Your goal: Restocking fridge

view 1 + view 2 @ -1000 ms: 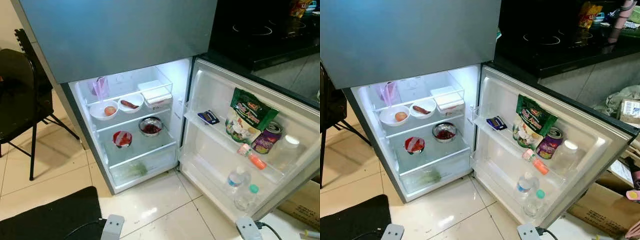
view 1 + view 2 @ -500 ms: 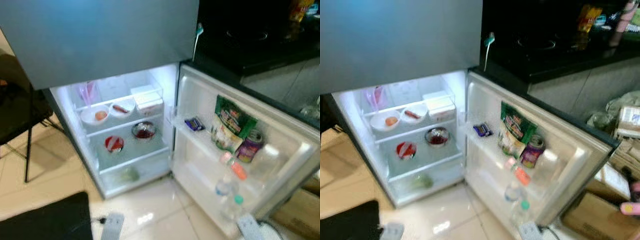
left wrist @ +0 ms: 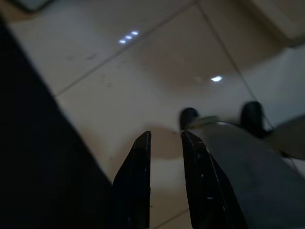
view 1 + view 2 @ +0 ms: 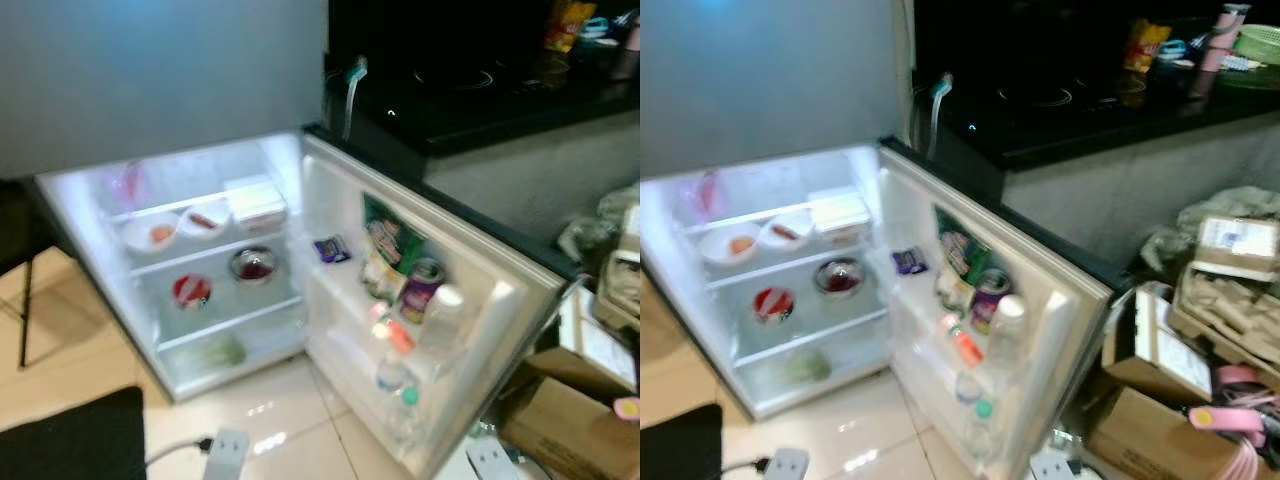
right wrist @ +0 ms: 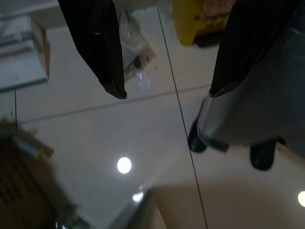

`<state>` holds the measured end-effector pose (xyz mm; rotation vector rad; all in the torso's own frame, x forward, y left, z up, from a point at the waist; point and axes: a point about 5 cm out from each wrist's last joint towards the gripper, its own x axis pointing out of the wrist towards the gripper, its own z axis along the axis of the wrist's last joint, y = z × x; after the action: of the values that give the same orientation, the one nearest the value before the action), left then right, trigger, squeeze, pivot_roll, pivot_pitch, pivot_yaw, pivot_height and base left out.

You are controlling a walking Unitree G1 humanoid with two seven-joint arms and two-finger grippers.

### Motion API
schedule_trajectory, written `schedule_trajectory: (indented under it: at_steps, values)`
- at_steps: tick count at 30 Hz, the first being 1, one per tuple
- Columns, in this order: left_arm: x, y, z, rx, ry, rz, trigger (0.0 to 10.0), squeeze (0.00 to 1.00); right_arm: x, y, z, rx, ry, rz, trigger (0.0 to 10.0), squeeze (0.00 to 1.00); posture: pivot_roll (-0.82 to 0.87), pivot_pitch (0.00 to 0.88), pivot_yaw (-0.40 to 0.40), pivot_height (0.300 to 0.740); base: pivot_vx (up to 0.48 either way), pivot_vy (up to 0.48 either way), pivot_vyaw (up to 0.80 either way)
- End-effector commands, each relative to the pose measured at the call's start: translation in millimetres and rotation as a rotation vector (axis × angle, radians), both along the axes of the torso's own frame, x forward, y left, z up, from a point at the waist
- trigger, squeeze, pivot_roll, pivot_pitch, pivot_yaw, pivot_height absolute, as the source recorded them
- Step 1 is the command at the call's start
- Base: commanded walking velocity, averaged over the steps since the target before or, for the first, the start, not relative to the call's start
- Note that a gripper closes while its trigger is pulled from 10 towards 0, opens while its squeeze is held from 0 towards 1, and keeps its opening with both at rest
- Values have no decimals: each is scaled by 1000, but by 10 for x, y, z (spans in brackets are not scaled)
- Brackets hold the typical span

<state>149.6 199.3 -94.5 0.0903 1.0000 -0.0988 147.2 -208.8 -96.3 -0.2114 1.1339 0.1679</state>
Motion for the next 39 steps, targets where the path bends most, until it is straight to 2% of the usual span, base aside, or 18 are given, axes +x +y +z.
schedule_trajectory:
  at_steps: [1, 6, 10, 11, 18, 21, 29, 36, 39]
  values:
    - [-26, 27, -8, 2, 14, 7, 10000, 0, -34, -73, 5, 1, 0, 0, 10000, 0, -7, 0, -20, 740, 0, 0, 0]
    - [-58, 34, -19, 2, 25, 11, 10000, 0, -47, -178, 27, 9, -3, -10, 10000, 0, -7, 0, -20, 740, 0, 0, 241]
    - [-74, 31, -26, -1, 31, 12, 10000, 0, -50, -192, 30, 11, -1, -5, 10000, 0, -9, 0, -20, 740, 0, 0, 775]
    - [-81, 27, -29, -3, 35, 6, 10000, 0, -57, -132, 13, 19, 0, -13, 10000, 0, -10, 0, -20, 740, 0, 0, 0]
    - [-90, 24, -32, -9, 40, -8, 10000, 0, -64, -15, -17, 17, 3, -12, 10000, 0, -11, 0, -20, 740, 0, -133, 0]
    - [-92, 31, -32, -8, 39, -2, 10000, 0, -26, 66, -20, 14, 1, 0, 10000, 0, -13, 0, -21, 740, 0, -456, 0]
    - [-103, 14, -39, -20, 44, 10, 10000, 0, 94, 144, 10, 21, -18, 3, 10000, 0, -13, 0, -20, 740, 0, -342, 0]
    - [-111, 16, -41, -17, 44, 15, 10000, 0, 110, 115, 22, 25, -17, -3, 10000, 0, -12, 0, -20, 740, 0, 0, 0]
    - [-118, 20, -44, -15, 46, 17, 10000, 0, 48, 22, 13, 21, 9, -2, 10000, 0, -12, 0, -21, 740, 0, 0, 0]
